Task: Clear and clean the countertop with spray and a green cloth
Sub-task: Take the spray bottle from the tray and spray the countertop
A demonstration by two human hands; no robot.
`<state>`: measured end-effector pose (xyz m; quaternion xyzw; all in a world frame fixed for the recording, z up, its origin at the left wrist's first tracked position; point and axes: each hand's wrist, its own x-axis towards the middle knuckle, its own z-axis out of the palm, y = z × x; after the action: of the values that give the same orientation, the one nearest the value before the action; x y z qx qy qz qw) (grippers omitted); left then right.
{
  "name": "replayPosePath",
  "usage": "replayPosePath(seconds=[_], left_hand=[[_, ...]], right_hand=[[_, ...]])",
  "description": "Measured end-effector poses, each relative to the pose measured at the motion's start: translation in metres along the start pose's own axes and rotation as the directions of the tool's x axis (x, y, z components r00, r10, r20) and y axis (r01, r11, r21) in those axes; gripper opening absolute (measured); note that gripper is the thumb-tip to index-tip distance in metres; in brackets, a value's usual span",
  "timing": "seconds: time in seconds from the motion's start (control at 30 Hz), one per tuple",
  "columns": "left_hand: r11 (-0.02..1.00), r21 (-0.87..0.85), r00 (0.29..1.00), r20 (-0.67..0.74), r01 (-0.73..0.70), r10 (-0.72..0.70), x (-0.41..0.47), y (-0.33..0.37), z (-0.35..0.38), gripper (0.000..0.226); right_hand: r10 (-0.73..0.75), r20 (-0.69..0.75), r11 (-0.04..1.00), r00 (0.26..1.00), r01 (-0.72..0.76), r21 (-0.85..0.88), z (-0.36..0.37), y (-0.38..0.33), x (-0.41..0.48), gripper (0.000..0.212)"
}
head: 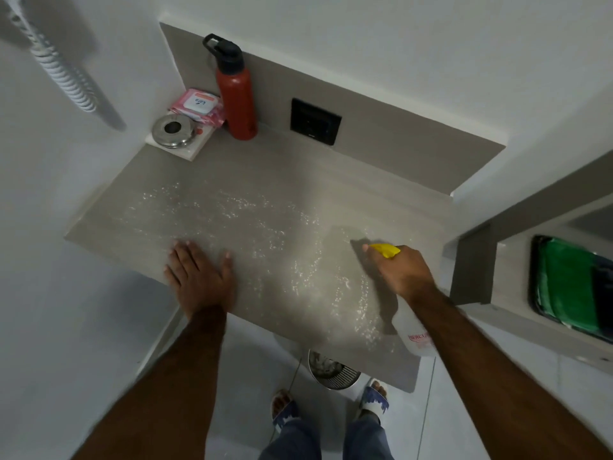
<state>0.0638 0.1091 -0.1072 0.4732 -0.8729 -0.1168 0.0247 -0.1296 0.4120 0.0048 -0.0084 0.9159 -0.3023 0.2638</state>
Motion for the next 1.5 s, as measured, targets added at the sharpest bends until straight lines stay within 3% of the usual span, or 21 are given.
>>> replayPosePath(seconds=[0.1, 0.2, 0.3, 0.37, 0.43, 0.53, 0.67, 0.8, 0.93, 1.0, 1.17, 1.37, 1.5], left_hand=[[1.000, 0.005, 1.000, 0.015, 0.000, 0.000, 0.000, 0.000, 0.000, 0.093], [0.999, 0.035, 0.998, 0.062, 0.003, -0.005, 0.005, 0.000, -0.001, 0.094], [0.998, 0.062, 0.997, 0.080, -0.011, 0.006, 0.000, 0.012, -0.005, 0.093], [0.993, 0.063, 0.994, 0.032, -0.104, 0.103, -0.015, 0.031, -0.005, 0.090], [0.961, 0.056, 0.963, 0.047, -0.269, 0.267, -0.041, 0.068, 0.001, 0.089], [0.841, 0.045, 0.836, 0.145, -0.540, 0.529, -0.085, 0.140, 0.019, 0.087], [0.639, -0.113, 0.613, 0.200, -0.761, 0.765, -0.150, 0.256, 0.040, 0.087], [0.456, -0.261, 0.405, 0.227, -0.851, 0.886, -0.207, 0.363, 0.051, 0.090], [0.254, -0.274, 0.184, 0.257, -0.928, 0.949, -0.248, 0.453, 0.063, 0.088], [0.203, -0.268, 0.119, 0.298, -0.942, 0.947, -0.264, 0.492, 0.075, 0.091], [0.223, -0.227, 0.115, 0.406, -0.948, 0.906, -0.284, 0.559, 0.111, 0.089], [0.192, -0.077, 0.131, 0.490, -0.978, 0.862, -0.286, 0.583, 0.138, 0.087], [0.145, 0.026, 0.140, 0.474, -0.989, 0.869, -0.290, 0.578, 0.145, 0.087]], right_hand=[[0.020, -0.036, 1.000, 0.999, -0.020, 0.015, 0.000, 0.010, -0.007, 0.058], [0.019, -0.092, 0.987, 0.996, -0.004, 0.161, -0.010, 0.020, -0.021, 0.067], [-0.019, -0.165, 0.961, 0.986, 0.064, 0.270, -0.034, 0.041, -0.031, 0.046], [-0.015, -0.256, 0.940, 0.967, 0.100, 0.326, -0.053, 0.057, -0.030, 0.023], [0.026, -0.355, 0.920, 0.934, 0.116, 0.373, -0.078, 0.076, -0.029, 0.025], [0.034, -0.469, 0.878, 0.882, 0.197, 0.436, -0.123, 0.105, -0.028, 0.013], [0.101, -0.607, 0.819, 0.788, 0.281, 0.500, -0.189, 0.161, -0.024, 0.031], [0.267, -0.718, 0.763, 0.643, 0.314, 0.565, -0.248, 0.223, -0.015, 0.045], [0.358, -0.733, 0.763, 0.579, 0.270, 0.587, -0.291, 0.285, 0.004, 0.036], [0.365, -0.749, 0.766, 0.552, 0.279, 0.579, -0.304, 0.312, 0.018, 0.037], [0.326, -0.764, 0.760, 0.557, 0.326, 0.562, -0.321, 0.344, 0.055, 0.031], [0.249, -0.782, 0.791, 0.571, 0.347, 0.505, -0.321, 0.362, 0.084, 0.025], [0.247, -0.760, 0.809, 0.601, 0.304, 0.503, -0.320, 0.373, 0.085, 0.038]])
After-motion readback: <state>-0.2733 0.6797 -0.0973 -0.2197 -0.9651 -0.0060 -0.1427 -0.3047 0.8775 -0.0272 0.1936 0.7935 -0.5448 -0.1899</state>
